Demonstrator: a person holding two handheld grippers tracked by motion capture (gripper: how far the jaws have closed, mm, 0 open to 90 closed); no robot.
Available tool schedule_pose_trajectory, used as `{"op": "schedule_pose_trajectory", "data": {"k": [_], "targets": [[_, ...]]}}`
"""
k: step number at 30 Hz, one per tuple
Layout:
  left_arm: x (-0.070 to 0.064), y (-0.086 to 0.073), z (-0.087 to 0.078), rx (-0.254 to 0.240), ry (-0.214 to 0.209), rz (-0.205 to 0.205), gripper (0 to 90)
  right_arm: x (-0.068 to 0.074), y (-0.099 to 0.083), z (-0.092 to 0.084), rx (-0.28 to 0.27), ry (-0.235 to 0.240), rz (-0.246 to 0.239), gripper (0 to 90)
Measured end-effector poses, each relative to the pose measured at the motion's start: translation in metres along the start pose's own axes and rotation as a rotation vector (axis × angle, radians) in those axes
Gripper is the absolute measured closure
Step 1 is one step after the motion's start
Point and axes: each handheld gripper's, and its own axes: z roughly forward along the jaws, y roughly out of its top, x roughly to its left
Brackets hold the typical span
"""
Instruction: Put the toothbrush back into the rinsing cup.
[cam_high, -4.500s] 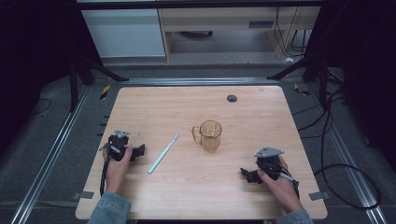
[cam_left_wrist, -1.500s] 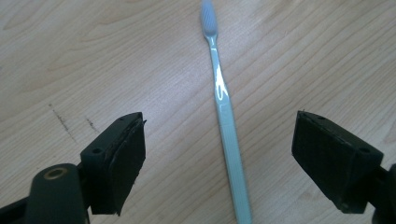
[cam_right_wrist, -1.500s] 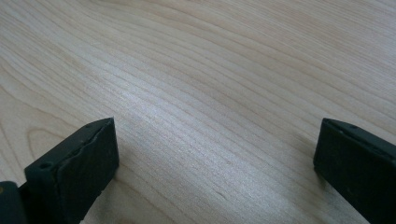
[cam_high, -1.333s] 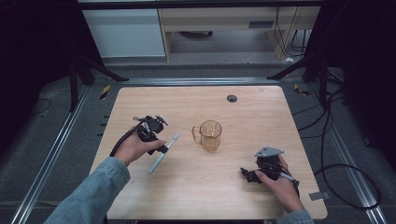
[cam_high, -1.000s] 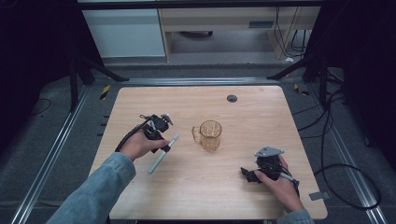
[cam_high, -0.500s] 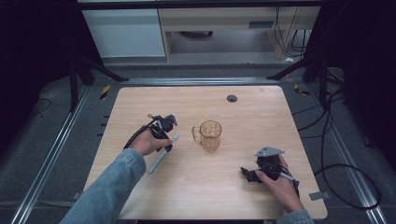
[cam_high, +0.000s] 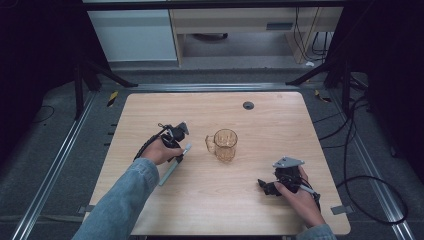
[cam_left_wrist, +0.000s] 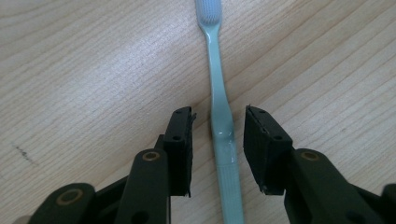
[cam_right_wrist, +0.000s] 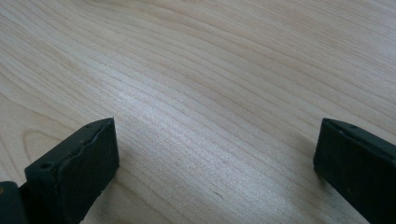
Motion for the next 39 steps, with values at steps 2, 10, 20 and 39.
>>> {"op": "schedule_pose_trajectory", "data": {"k": [2, 10, 20, 39], "targets": [[-0.0016, 0.0007, 0.0021, 0.005, 0.004, -0.001, 63.3, -0.0001, 0.0, 0.0001, -0.001, 0.0, -0.001, 0.4], [-0.0041, 0.0044, 0.0039, 0.004, 0.001, 0.003, 66.5, 0.0001, 0.0001, -0.0001, 0.001, 0.0, 0.002, 0.4], [-0.0051, 0.0067, 0.005, 0.006, 0.009, 0.009, 68.9, 0.0, 0.0, 0.0, 0.0, 0.0, 0.0, 0.4], [-0.004, 0.0055, 0.0079, 0.006, 0.015, 0.013, 76.6, 0.0001, 0.0, -0.0001, 0.001, 0.0, 0.002, 0.4]]}}
